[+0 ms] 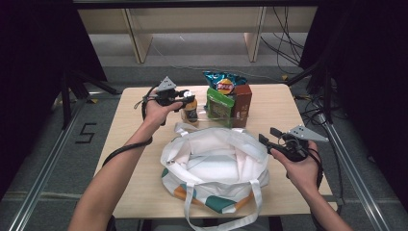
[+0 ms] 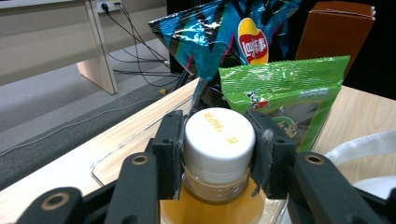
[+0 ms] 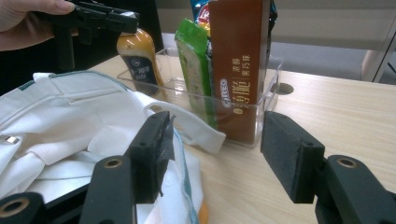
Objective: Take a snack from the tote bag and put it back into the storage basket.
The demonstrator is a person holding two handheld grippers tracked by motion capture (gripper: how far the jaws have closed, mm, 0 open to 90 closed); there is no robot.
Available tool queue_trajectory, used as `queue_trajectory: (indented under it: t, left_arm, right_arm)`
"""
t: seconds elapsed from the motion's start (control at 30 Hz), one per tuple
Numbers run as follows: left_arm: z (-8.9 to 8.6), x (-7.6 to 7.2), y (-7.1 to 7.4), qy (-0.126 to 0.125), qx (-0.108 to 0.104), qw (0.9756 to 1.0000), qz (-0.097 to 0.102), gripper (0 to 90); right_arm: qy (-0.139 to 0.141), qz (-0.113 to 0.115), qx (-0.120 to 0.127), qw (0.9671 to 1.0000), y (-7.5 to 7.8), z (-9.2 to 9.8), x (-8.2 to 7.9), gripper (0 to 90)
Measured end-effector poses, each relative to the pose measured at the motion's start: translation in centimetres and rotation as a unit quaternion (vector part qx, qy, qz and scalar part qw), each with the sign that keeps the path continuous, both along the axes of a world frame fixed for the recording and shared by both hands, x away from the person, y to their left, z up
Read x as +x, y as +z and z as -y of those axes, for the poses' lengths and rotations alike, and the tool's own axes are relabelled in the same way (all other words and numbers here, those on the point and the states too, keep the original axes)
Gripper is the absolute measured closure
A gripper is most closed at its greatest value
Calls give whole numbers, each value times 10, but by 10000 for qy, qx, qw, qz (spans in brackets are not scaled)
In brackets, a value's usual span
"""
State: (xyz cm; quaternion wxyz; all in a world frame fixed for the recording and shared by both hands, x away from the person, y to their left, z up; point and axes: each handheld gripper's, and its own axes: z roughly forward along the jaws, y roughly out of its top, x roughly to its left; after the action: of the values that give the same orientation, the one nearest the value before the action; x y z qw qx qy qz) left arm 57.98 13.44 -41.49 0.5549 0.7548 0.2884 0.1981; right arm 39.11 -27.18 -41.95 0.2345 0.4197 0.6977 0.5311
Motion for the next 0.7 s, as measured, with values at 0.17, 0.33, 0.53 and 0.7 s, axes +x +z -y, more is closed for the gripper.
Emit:
queue_trajectory:
  t: [0.17,0.33,0.53,0.7]
  left_arm:
    - [-1,2,-1,87,-22,10000,-21,574]
    - [-1,3,0,123,35,9999,-27,567]
    - [-1,3,0,133,10,9999,-40,561]
    - [-2,2,1,186,-15,9998,-24,522]
  right_arm:
    - [1,-8,-6,10000,0,0,0,435]
    - [2,-5,-5,10000,0,0,0,435]
    - [-11,2,-22,10000,0,0,0,435]
    - [-3,-21,-40,10000,0,0,0,434]
